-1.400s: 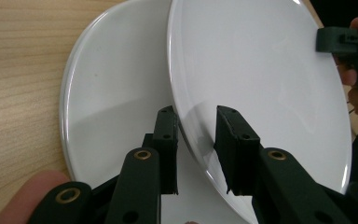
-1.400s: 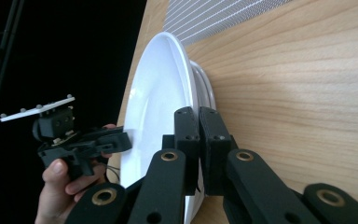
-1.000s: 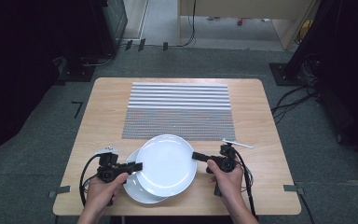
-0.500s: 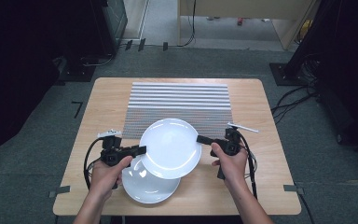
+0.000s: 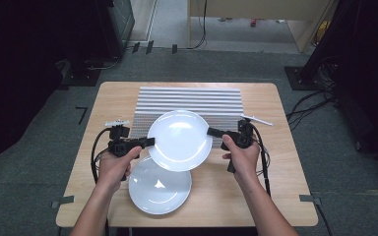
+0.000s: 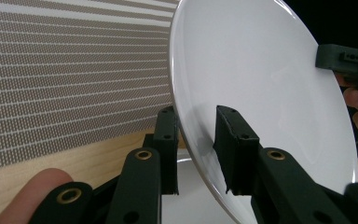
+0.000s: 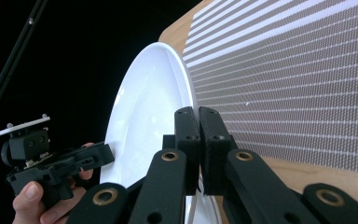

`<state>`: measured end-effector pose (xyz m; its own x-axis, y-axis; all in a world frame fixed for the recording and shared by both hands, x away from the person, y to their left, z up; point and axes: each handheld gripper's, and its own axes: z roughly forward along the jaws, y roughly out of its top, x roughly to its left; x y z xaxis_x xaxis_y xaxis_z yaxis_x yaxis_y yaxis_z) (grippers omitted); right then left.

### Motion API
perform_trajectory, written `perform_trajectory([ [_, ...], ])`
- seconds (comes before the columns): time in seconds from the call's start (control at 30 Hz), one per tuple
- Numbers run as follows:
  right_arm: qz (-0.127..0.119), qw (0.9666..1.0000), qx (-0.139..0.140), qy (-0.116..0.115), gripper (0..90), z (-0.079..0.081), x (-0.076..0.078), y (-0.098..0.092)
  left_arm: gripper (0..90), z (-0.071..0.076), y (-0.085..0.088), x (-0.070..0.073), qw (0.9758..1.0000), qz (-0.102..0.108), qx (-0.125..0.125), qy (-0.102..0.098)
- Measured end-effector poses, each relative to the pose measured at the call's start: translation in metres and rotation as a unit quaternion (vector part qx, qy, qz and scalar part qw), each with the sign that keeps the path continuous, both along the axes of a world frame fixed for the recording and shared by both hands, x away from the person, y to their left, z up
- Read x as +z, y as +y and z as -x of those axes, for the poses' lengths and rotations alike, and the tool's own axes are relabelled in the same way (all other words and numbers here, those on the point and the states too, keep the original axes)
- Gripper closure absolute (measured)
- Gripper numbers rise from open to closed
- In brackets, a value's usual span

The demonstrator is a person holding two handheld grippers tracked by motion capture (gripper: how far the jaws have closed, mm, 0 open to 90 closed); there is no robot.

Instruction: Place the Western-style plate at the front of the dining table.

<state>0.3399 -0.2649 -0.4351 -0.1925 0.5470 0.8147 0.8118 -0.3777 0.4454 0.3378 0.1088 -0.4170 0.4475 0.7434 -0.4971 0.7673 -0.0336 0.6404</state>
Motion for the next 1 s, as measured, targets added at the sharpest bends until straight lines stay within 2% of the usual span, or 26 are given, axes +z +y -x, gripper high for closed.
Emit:
perform_trajectory([
  [0.13, 0.003, 1.0, -0.006, 0.006, 88.0, -0.01, -0.001, -0.002, 71.3, -0.011, -0.004, 0.003, 1.0, 0.0, 0.001, -0.005],
  [0.4, -0.002, 0.9997, -0.022, 0.007, 88.0, -0.035, 0.0, -0.011, 71.2, -0.036, -0.014, 0.007, 1.0, -0.001, 0.001, -0.004],
  [0.63, 0.001, 0.9995, -0.03, 0.01, 88.0, -0.053, -0.003, -0.012, 71.2, -0.061, -0.019, 0.004, 0.9998, -0.014, 0.008, 0.009],
  [0.8, 0.003, 0.9988, -0.042, 0.022, 87.9, -0.066, -0.018, -0.009, 70.5, -0.08, -0.024, -0.009, 0.9988, -0.036, 0.021, 0.024],
  [0.9, 0.001, 0.9983, -0.05, 0.029, 88.0, -0.073, -0.031, -0.008, 70.6, -0.091, -0.025, -0.021, 0.998, -0.039, 0.034, 0.036],
  [1.0, 0.004, 0.9976, -0.059, 0.037, 87.9, -0.079, -0.042, -0.004, 70.6, -0.103, -0.026, -0.037, 0.9964, -0.039, 0.048, 0.058],
])
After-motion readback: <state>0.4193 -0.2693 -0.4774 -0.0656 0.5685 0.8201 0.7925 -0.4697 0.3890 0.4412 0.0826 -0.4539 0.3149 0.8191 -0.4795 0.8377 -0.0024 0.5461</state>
